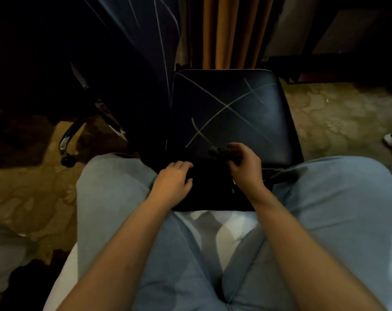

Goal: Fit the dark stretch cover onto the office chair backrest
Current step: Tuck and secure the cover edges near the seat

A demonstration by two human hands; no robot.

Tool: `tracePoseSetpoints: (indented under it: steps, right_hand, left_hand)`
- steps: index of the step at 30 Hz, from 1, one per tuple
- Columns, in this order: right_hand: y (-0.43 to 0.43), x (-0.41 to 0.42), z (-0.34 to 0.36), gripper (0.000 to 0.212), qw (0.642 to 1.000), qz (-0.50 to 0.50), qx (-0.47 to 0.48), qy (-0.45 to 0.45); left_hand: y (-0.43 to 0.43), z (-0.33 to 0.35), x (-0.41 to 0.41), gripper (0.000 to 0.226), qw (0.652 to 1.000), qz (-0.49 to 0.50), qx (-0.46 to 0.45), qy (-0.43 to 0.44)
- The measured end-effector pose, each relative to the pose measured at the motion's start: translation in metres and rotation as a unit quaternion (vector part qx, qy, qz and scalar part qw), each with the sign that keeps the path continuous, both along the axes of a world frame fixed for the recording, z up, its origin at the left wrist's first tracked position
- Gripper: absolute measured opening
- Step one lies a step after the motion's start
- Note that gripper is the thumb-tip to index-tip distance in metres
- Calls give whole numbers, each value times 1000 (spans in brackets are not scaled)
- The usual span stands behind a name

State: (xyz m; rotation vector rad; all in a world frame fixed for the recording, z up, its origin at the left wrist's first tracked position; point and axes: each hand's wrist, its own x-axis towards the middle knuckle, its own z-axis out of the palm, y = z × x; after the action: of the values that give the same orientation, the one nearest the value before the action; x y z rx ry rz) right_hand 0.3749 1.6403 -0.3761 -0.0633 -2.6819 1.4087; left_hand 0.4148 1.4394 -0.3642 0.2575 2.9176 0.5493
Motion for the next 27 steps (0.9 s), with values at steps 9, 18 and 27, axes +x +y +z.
tracePoseSetpoints:
  steps: [9,18,27]
  right_hand:
    - [4,35,25,25,988,14,-156,14]
    - [0,50,39,29,985,22,-172,15]
    - [5,39,30,21,992,52,-91,-69]
  left_hand:
    - [27,14,18,66,989,33,134,-61]
    - [33,15,25,21,983,47,177,-33]
    - [29,31,18,17,956,86,275,47]
